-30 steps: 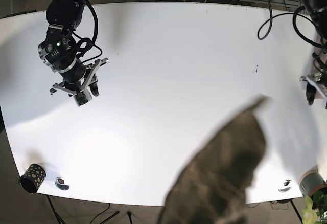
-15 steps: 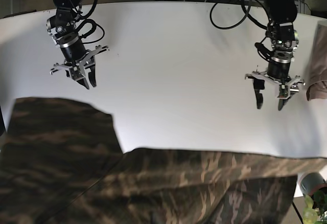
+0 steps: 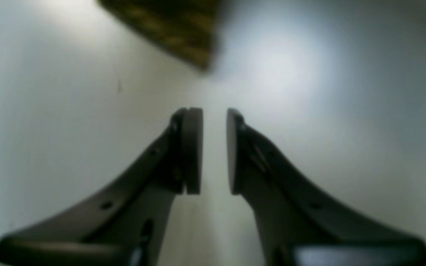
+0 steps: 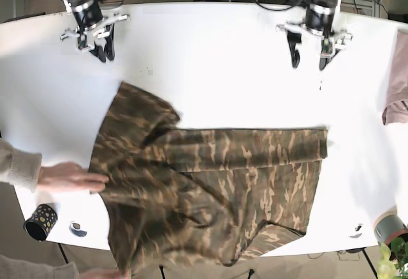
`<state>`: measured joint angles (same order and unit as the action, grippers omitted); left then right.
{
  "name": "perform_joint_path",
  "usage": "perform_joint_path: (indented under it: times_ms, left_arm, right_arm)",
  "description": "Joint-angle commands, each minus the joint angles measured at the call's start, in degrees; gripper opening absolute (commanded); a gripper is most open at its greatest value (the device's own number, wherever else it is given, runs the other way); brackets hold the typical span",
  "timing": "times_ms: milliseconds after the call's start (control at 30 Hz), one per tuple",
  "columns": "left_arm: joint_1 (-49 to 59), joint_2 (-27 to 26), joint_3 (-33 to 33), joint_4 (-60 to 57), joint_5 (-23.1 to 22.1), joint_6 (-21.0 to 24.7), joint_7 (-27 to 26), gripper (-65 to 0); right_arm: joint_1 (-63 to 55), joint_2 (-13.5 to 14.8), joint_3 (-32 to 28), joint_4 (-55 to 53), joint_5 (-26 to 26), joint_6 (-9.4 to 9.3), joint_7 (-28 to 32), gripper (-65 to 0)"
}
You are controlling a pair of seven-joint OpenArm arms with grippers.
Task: Fold the T-shirt properly
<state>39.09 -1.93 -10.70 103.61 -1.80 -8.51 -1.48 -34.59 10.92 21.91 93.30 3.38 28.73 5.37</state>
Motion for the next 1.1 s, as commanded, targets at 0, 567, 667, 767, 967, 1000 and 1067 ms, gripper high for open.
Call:
perform_joint_path:
  times_ms: [0,567,667,767,967,1000,1067]
  left_arm:
    - [3.68,0.48,-0.07,3.6,-0.35,0.47,-1.73,-27.8]
    - [30.14,3.82,0.55,5.44,-0.79,0.47,0.2,-27.8]
    - [30.58,3.91,0.55,3.6,-0.79,0.47,3.81,-27.8]
    - [29.52,3.91,0.46,-1.15,-0.79,0.56,6.71,-27.8]
    - [24.78,3.91,0.19,-10.29,-0.79,0.56,6.97,-27.8]
    - [23.55,3.91,0.19,-11.96,-0.7,0.56,6.97,-27.8]
    - [20.82,3.82,0.11,-16.62,-0.7,0.56,6.97,-27.8]
  right_arm:
    - [-2.2,0.38,0.37,1.52,1.15,0.32,1.89,-54.5]
    - [-27.43,2.84,0.29,8.9,9.5,4.19,-3.21,-54.7]
    - [-29.46,2.75,0.2,6.53,9.59,5.51,-4.53,-54.7]
    - [-29.89,2.66,0.2,1.17,9.59,6.83,-4.53,-54.7]
    - [-26.29,2.49,0.02,-7.8,9.15,7.97,-4.53,-54.7]
    - [-25.5,2.49,-0.5,-9.56,9.15,7.97,-4.53,-54.7]
    - [-22.51,2.93,-3.14,-13.6,9.15,7.88,-4.53,-54.7]
